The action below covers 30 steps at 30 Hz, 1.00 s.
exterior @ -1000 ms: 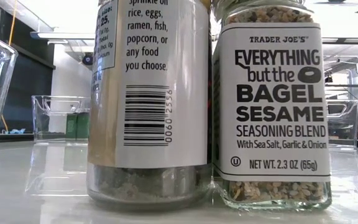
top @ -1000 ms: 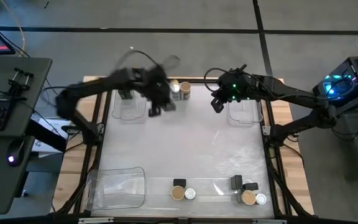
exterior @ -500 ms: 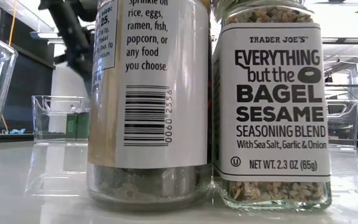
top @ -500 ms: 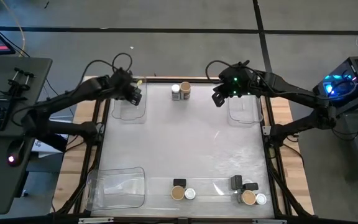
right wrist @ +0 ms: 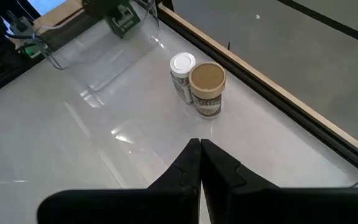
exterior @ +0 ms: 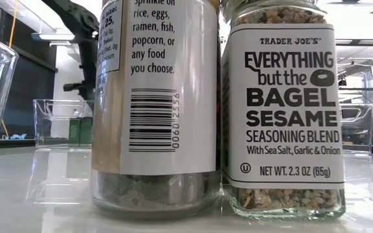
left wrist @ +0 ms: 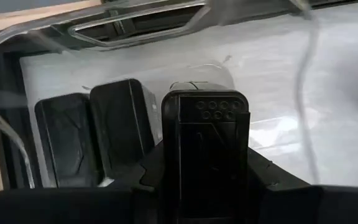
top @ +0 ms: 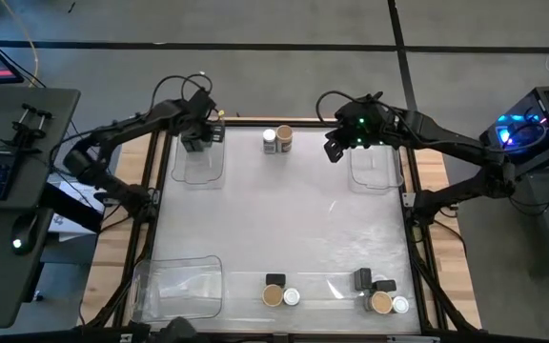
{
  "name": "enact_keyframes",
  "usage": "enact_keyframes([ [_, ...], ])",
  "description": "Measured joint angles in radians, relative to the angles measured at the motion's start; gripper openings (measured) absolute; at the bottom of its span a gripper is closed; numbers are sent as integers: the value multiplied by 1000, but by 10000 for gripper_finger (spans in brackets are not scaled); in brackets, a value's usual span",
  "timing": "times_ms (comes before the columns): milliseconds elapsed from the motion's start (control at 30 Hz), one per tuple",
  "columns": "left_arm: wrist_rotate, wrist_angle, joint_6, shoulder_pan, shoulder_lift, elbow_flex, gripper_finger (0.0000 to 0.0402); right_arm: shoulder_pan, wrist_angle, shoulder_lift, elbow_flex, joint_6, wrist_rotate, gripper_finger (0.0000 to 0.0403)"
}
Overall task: Sort spices by type
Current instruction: Put the black seasoning can into the top left transparent bin
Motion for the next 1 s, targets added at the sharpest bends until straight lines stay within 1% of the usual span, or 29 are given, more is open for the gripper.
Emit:
enact_keyframes([
  [167, -15, -5, 4, 10, 49, 19, 98, 0, 8, 0, 0, 0, -19, 0],
  [333, -47, -9, 0, 11, 52, 19, 145, 0, 6, 0, 0, 0, -20, 0],
  [433, -48, -8, 1, 11, 52, 19, 161, 0, 7, 0, 0, 0, -20, 0],
  [633, -40, -8, -3, 11, 48, 19, 167, 0, 6, 0, 0, 0, -23, 0],
  [733, -39, 9, -9, 11, 23, 19, 168, 0, 6, 0, 0, 0, -23, 0],
  [933, -59, 8, 5, 11, -27, 92, 168, 0, 6, 0, 0, 1, -24, 0],
  [1000, -57, 6, 32, 0, -47, 106, 158, 0, 6, 0, 0, 1, -32, 0],
])
